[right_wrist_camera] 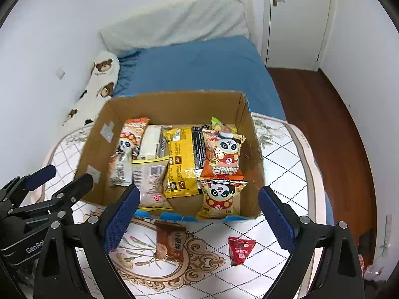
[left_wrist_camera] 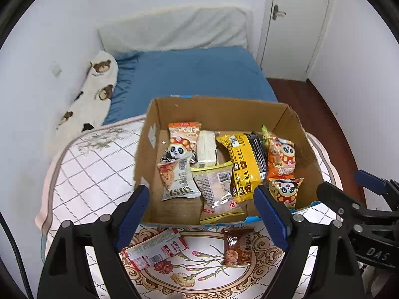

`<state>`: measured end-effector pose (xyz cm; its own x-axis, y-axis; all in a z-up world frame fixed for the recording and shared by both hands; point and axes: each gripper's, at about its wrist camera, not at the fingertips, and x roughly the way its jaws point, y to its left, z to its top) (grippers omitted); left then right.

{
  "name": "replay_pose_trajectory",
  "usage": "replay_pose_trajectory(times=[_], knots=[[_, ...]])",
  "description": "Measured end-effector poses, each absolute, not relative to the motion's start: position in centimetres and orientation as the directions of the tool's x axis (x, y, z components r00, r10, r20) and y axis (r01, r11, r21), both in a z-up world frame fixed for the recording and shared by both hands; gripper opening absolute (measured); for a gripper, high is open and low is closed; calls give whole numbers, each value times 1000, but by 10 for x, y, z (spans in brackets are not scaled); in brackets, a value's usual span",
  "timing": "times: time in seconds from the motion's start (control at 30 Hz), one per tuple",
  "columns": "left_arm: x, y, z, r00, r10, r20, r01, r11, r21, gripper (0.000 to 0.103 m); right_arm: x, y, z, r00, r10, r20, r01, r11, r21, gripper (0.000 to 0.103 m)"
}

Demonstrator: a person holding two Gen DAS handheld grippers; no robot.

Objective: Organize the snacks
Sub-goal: 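Move both tools back toward the snacks on the sheet, then grasp the brown cake packet with the left tool while the right tool grasps the red triangle candy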

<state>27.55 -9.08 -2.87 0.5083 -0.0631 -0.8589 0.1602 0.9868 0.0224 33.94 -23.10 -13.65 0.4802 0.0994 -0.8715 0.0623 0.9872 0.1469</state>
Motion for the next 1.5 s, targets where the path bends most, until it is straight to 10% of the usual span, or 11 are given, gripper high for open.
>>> replay_pose_trajectory(times=[0.43,0.6,0.77,1.03,1.17,1.5], knots=[[228,-88,-36,512,-48,-858,83,997,-6,85,272,-256,-129,485,179,-856,89,964,252,98],[230,-105,-92,380,-25,-925,91,996,10,85,269,-289,-190,380,193,-905,179,944,277,95],[237,-133,-165,208,0,-978,151,988,32,85,278,-311,-271,248,257,-934,257,912,319,64],[257,-159,-243,40,46,-998,172,984,52,85,288,-316,-350,133,295,-946,293,901,322,64],[258,-168,-246,67,55,-996,202,977,67,54,289,-311,-363,112,296,-949,281,906,316,48],[194,-140,-248,24,46,-999,250,967,50,54,242,-272,-367,77,324,-943,252,909,333,46]])
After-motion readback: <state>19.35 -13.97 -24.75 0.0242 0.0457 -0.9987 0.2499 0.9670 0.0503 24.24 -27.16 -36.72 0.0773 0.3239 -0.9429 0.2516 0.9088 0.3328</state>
